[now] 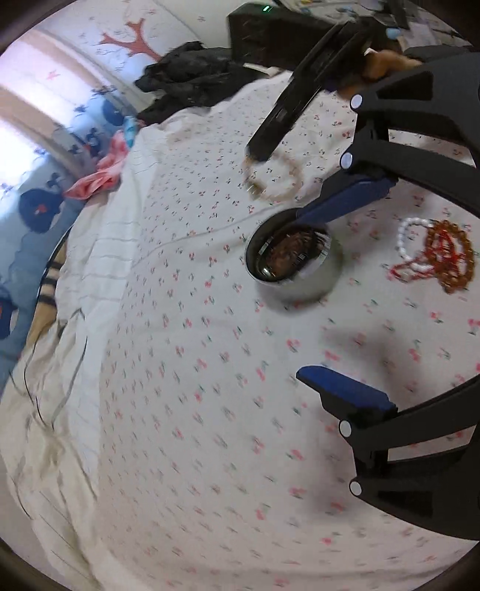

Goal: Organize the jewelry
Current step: 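Open the right gripper over the tin to drop the beaded bracelet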

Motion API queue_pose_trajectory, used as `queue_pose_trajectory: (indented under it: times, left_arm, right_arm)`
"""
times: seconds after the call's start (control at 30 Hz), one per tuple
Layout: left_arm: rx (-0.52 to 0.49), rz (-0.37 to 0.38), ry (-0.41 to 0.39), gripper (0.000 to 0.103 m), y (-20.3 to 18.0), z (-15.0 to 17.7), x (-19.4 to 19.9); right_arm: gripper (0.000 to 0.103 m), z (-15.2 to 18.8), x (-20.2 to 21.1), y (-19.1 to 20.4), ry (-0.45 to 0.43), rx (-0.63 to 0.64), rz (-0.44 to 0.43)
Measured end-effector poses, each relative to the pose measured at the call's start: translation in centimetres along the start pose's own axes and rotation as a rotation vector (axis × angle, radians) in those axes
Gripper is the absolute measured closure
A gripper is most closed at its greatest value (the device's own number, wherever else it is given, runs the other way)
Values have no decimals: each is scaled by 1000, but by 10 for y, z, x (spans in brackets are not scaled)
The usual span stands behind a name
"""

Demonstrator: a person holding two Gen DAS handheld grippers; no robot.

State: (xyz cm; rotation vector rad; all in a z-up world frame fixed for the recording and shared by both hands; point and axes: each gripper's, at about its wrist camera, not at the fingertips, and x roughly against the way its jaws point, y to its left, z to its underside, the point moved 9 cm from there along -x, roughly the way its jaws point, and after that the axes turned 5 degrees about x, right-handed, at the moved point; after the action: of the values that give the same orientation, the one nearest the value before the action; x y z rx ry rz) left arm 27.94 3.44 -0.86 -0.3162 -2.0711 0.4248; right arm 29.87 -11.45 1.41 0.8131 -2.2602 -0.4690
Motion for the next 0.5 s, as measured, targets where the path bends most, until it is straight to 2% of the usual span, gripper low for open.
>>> queue_pose_trajectory:
  times: [0.07,0.17,0.2,0.23,0.27,0.33,0.4,0.5]
  left_arm:
    - [33,0,8,26,11,11,0]
    - [81,13,45,26,30,28,-5]
    - [91,20,59,26,32,33,-7]
    - [91,25,74,26,34,39,-8]
    - [81,26,82,26,33,43,-9]
    - [44,30,99,26,28,53,-10]
    - [17,44,121,26,21,64,-13]
    - [-31,61,169,26,11,85,-18]
  right_arm:
    - [95,6,-21,2,53,81,102]
    - [94,31,-60,-3,203,168,228]
    - [91,38,-66,-3,231,175,236]
    - [74,44,-69,-3,248,170,239]
    - [64,45,-64,-3,226,156,233]
    - [63,42,-38,2,139,133,211]
    - [62,45,-14,5,109,129,196]
    - [62,78,15,3,166,147,183]
